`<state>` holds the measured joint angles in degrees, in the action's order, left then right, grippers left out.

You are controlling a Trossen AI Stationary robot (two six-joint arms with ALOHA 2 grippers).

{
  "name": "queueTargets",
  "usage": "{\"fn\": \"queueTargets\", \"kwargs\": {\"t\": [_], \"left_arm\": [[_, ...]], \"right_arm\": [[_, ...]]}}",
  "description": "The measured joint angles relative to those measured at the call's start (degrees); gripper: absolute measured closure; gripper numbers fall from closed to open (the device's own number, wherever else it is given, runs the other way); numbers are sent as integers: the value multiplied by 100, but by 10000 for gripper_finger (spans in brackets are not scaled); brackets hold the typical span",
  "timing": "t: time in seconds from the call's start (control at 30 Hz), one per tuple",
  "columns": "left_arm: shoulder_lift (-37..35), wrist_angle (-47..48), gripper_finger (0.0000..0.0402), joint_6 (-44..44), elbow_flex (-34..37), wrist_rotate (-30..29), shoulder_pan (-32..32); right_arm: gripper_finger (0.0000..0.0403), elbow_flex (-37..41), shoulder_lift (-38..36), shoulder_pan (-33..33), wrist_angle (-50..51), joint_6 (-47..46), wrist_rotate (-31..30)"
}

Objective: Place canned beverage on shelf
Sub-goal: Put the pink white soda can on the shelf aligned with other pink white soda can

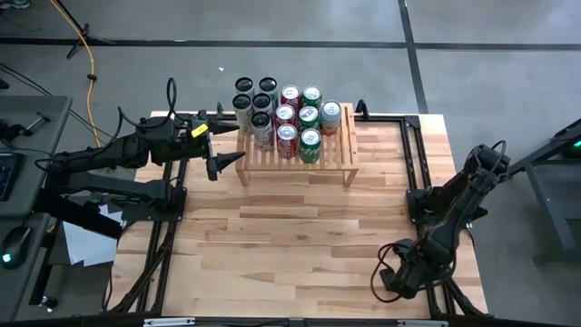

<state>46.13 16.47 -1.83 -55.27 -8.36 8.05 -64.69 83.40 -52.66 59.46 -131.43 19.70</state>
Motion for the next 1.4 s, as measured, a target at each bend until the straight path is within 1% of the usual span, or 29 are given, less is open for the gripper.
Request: {"fn": "queueTargets", "kwargs": {"t": [0.27,0.4,0.7,0.8,0.9,1.0,1.1,1.17,1.27,1.4], "left_arm": [[0,0,28,2,2,0,2],[0,0,28,2,0,2,1],[0,-2,28,15,0,2,7],[0,-2,28,13,0,2,7],[0,-2,28,13,0,2,7],[0,-4,28,13,0,2,7],[0,-4,28,14,0,2,7],[0,-13,28,13,0,-4,7],[0,-34,28,13,0,-121,7],[0,-168,28,81,1,-142,7]], "right_arm": [[13,0,406,4,-98,18,-59],[13,0,588,15,-174,119,51],[16,0,787,32,-171,133,38],[33,0,820,71,-170,138,39],[72,0,821,139,-153,212,61],[119,0,819,228,-166,574,182],[122,-27,783,386,-167,1194,295],[122,-129,635,540,-161,1723,294],[122,-308,268,857,-119,2592,243],[122,-653,-376,1427,413,3340,-69]]}}
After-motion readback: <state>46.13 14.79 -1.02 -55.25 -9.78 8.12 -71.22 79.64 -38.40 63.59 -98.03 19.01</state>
